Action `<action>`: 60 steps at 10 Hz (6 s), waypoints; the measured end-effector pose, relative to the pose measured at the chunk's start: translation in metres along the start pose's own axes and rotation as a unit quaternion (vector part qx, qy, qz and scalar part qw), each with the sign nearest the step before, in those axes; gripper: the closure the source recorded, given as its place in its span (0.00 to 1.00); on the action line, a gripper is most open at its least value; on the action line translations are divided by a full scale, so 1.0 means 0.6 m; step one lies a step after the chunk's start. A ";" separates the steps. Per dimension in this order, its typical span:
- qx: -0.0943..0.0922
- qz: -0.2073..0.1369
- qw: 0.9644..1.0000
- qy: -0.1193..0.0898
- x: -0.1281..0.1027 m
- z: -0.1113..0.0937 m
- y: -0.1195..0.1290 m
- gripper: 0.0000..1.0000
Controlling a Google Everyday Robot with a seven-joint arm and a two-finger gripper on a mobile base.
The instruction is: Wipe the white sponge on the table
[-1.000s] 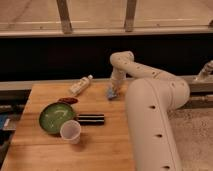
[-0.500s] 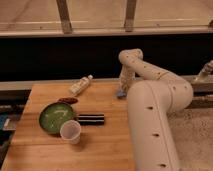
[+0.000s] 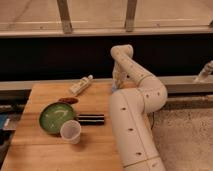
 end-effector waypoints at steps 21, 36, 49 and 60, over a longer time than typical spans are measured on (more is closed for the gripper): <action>0.016 0.042 0.999 -0.005 0.042 -0.011 0.019 1.00; -0.001 0.067 0.998 -0.021 0.182 -0.048 -0.021 1.00; 0.030 -0.017 0.999 -0.014 0.018 -0.041 0.071 1.00; -0.017 -0.025 0.999 0.023 0.201 -0.027 0.069 1.00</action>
